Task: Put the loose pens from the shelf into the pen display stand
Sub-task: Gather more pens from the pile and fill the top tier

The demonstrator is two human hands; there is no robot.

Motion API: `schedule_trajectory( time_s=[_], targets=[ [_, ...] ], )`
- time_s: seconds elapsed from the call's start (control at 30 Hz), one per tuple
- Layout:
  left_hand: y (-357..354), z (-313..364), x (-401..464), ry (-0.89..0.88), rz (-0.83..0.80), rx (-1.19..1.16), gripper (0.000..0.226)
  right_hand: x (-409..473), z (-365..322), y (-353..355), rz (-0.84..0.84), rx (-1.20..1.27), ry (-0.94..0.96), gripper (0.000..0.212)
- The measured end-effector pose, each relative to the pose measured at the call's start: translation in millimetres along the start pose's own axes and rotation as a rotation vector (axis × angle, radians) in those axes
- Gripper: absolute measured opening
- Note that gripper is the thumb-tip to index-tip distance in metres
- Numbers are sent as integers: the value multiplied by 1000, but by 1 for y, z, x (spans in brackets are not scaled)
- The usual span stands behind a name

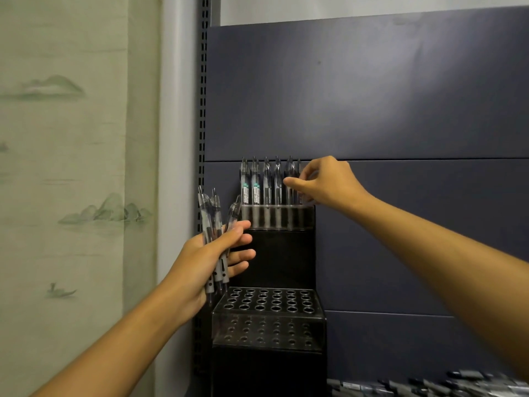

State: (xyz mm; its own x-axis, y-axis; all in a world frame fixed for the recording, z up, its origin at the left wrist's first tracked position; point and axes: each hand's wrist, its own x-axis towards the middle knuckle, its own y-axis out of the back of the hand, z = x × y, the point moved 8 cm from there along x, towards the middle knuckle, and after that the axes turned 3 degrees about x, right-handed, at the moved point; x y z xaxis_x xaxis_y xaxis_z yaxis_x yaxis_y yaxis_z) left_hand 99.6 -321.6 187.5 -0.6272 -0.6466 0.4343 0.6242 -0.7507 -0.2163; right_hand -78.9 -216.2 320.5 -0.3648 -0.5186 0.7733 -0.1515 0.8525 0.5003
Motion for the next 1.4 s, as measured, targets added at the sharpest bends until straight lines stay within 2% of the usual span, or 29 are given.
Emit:
schedule_trajectory(
  time_s=[0.13,0.27,0.5,0.67,0.8,0.93,1.17,1.27,1.4],
  targets=[
    [-5,4,2,-5,-11,20,20,-24,-25,3,-3,-13,128,32],
    [-19,7,4,-17,-48,12,20,-51,-50,-11,-108,-51,215,30],
    [-34,8,2,-42,-91,38,19,-67,-48,-31,-244,286,120,19],
    [-38,9,-3,-66,-140,99,19,-77,-43,-41,-355,495,47,22],
    [-38,7,-4,-59,-195,86,27,-69,-45,-32,-242,583,32,19],
    [-24,6,-2,-40,-174,57,25,-45,-42,0,-107,780,-53,16],
    [6,9,1,-62,-79,82,26,-4,-12,62,188,505,-34,19],
    [11,8,0,-63,-65,93,24,-3,-1,63,218,446,-30,17],
    [14,7,0,-61,-56,106,25,-4,5,53,176,423,-30,17]
  ],
)
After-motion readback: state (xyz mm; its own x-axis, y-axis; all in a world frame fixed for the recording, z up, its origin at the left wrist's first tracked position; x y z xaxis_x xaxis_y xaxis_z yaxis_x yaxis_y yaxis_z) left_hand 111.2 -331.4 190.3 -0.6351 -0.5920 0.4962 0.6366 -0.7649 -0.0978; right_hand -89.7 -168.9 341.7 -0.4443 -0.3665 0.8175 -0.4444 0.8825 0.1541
